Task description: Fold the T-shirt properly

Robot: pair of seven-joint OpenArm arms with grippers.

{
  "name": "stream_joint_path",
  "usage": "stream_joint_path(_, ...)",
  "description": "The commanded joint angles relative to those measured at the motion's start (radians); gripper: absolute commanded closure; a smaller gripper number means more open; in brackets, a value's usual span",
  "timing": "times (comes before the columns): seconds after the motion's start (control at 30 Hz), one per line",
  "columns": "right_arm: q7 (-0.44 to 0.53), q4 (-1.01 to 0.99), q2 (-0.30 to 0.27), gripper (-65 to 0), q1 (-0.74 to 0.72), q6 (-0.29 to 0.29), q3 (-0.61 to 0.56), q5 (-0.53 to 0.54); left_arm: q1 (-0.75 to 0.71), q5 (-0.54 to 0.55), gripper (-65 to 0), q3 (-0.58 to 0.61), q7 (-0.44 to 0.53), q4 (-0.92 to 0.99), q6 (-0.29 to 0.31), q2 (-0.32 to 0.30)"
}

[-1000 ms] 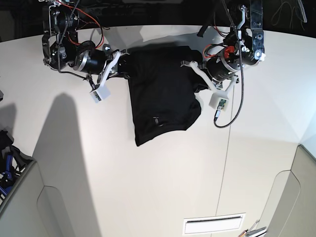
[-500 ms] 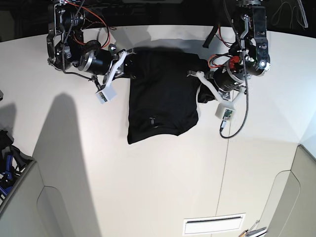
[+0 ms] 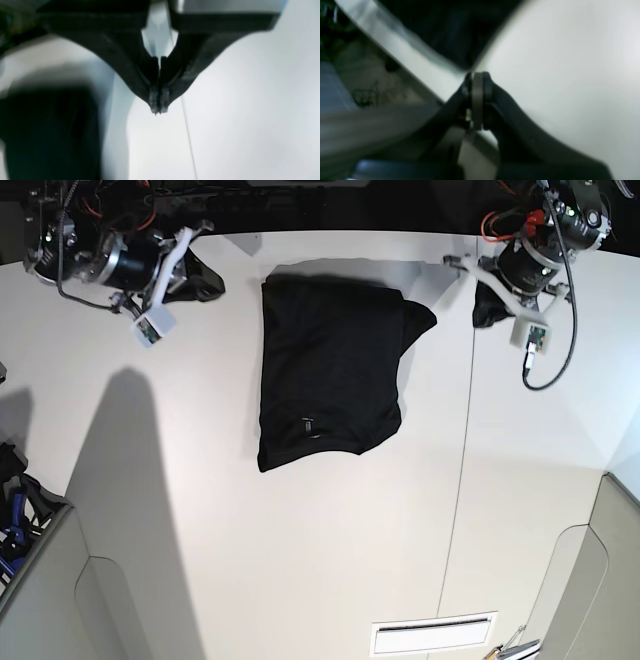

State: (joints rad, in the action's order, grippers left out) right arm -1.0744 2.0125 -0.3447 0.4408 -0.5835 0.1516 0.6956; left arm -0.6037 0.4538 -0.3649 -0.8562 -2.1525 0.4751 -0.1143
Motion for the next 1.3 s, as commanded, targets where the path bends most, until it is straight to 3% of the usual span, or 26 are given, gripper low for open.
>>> stream_joint_path(0.0,0.005,0.032,-0.035,0.0,0.026,-0.007,0.023,0.03,-0.034,0.01,0.0,-0.012,0.003,-0.031,0.0,-0.005)
stream_joint_path(0.23,-0.064,0.046,-0.177,0.0,0.192,-0.008,0.045,0.179,-0.269,0.008,0.0,-0.024,-0.008,-0.038,0.0,-0.005)
stream_joint_path(0.5,-0.138,0.04,-0.274,0.0,0.3,-0.007,-0.01,0.187,-0.486,-0.038,0.0,-0.024,0.034,-0.029,-0.026,-0.005)
stream_joint_path(0.67,-0.138,-0.006,-0.275,0.0,0.359,-0.004,-0.011,0.201,-0.536,-0.047,0.0,-0.024,0.053,0.037,-0.018,-0.021)
stream_joint_path(0.87,-0.137,-0.13,-0.268,0.0,0.434,-0.004,-0.061,0.224,-0.535,0.076,0.0,0.002,0.08,0.262,-0.019,-0.148)
stream_joint_path(1.03,-0.128,-0.305,-0.268,0.0,0.452,-0.004,-0.167,0.146,-0.525,0.139,0.0,0.043,0.163,0.46,-0.019,-0.221)
stream_joint_path(1.13,-0.059,-0.427,-0.268,0.0,0.452,-0.004,-0.23,0.111,-0.505,0.137,0.0,0.083,0.237,0.557,-0.024,-0.236)
stream_joint_path(1.27,0.116,-0.578,-0.267,0.0,0.43,-0.004,-0.323,0.008,-0.448,0.129,0.0,0.153,0.291,0.687,-0.068,-0.238)
